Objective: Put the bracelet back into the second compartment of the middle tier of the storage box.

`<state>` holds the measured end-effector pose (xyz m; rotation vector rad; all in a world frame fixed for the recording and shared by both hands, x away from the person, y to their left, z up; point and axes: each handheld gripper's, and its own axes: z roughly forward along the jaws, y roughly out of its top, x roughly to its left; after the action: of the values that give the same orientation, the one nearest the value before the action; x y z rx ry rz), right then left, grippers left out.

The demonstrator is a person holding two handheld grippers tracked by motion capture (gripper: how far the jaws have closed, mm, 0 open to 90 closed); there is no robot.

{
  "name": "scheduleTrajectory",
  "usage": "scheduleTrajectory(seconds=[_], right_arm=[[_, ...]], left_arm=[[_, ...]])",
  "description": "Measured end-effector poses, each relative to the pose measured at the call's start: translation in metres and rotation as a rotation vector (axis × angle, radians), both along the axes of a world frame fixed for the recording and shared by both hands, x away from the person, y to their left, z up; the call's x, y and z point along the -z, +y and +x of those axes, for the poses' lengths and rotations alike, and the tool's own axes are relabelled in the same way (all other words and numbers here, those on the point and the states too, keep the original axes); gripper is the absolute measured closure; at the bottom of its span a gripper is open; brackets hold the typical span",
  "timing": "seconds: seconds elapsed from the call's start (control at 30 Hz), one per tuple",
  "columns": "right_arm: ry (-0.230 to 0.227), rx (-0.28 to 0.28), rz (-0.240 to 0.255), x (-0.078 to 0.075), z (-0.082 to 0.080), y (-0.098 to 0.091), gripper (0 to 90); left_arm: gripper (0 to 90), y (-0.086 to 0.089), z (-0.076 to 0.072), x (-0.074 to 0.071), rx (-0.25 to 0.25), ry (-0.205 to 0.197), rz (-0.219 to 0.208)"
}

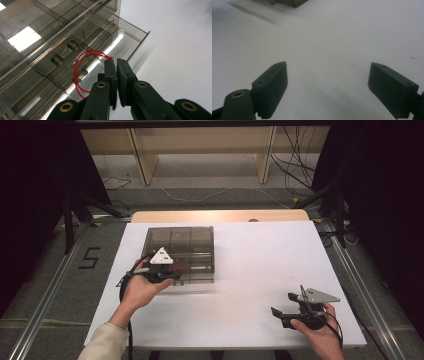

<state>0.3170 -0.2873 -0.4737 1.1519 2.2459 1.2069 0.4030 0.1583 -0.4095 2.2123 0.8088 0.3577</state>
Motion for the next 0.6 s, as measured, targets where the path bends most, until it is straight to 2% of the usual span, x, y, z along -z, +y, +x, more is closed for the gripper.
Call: scheduleTrajectory(seconds=[0.6], right_arm=[[-0.001,0.001,0.000,-0.0001,0.0001,-0.0003,17.0]], left_arm=[[86.8,-0.0003,0.0047,0.0039,-0.005,0.013,0.005]])
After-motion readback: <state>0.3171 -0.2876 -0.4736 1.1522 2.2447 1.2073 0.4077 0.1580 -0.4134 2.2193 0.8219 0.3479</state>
